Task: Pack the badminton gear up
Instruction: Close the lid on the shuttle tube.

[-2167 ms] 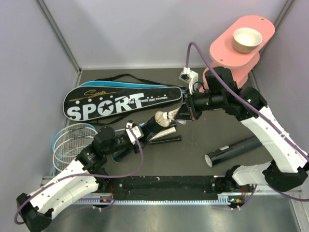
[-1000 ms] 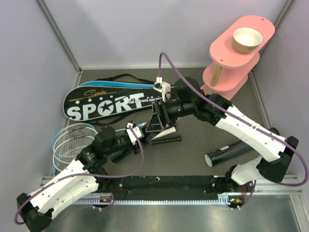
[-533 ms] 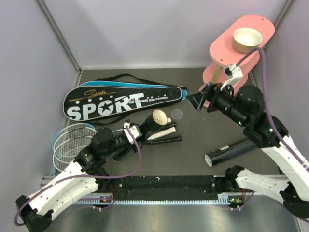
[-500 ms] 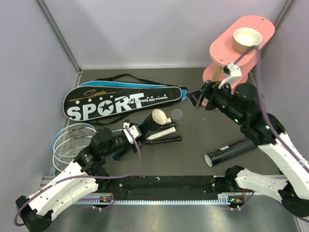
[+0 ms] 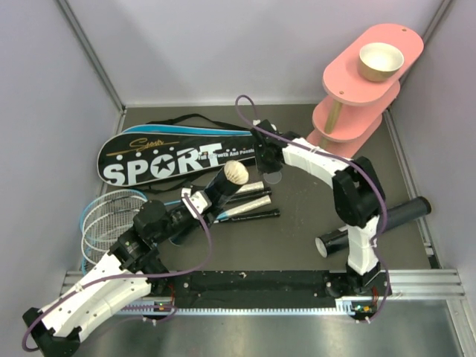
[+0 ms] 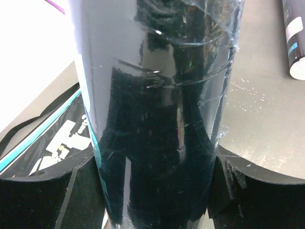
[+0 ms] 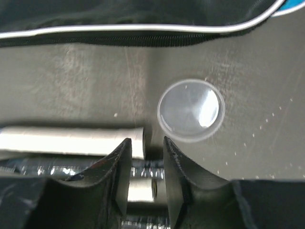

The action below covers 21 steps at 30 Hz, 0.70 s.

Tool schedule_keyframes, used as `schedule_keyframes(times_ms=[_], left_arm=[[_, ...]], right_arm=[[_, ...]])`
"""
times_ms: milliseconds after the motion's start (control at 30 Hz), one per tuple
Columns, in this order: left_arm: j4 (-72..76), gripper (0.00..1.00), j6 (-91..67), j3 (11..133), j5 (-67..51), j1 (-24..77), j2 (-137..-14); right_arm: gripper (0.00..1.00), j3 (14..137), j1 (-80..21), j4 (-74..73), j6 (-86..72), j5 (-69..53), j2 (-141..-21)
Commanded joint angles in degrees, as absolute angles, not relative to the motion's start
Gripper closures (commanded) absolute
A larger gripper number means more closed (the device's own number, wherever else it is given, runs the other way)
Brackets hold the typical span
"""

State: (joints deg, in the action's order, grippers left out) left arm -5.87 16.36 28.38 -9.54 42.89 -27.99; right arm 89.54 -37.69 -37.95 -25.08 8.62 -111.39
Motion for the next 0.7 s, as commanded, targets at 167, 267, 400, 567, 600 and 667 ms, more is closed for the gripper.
schedule_keyframes(times_ms=[167, 267, 400, 567, 600, 667], left_arm=[[-0.4, 0.95, 17.0, 28.7, -9.7, 43.1, -27.4], [-0.4, 0.95, 17.0, 28.8, -9.8, 43.1, -27.4], [-0.5, 0.95, 16.8, 28.8, -10.3, 43.1, -27.6], [-0.4, 0.95, 16.8, 28.9, -10.3, 43.1, -27.4], [-0.4, 0.95, 16.9, 28.8, -10.3, 43.1, -27.4], [-0.4, 0.95, 16.9, 28.8, -10.2, 43.1, -27.3]], right_arm=[[0.74, 99.6, -34.8, -37.4, -25.6, 7.5, -120.7], [0.75, 98.5, -34.8, -37.5, -26.1, 7.8, -120.7], [0.75, 97.1, -34.8, -38.0, -26.9, 6.9, -120.8], [0.75, 96.1, -34.8, -38.3, -27.5, 6.5, -122.4], [0.75, 96.0, -34.8, -38.2, -27.6, 6.4, -122.7], [0.76, 95.9, -34.9, -38.2, -27.7, 6.5, -123.7]])
